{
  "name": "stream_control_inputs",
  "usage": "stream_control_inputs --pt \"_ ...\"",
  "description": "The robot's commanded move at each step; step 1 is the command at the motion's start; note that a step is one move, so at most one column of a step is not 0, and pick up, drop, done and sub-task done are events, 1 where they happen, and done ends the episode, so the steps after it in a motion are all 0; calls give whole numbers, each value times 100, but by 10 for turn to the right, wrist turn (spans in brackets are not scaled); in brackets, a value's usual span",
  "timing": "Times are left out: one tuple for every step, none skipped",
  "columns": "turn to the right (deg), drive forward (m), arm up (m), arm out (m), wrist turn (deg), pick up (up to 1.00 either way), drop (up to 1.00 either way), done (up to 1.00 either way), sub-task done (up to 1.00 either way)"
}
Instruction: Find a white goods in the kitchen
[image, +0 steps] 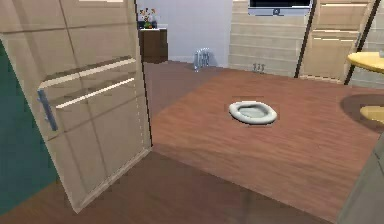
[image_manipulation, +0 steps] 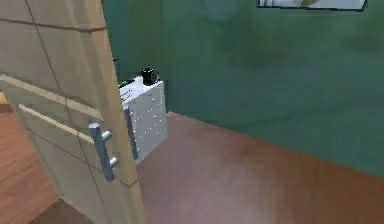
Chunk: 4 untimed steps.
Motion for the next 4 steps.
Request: stream_control_inputs --pt "0 100 0 0 0 0 0 0 0" --pt "0 100 0 0 0 0 0 0 0" --pt "-60 0 0 0 0 0 0 0 0" --pt "0 35 0 0 0 0 0 0 0"
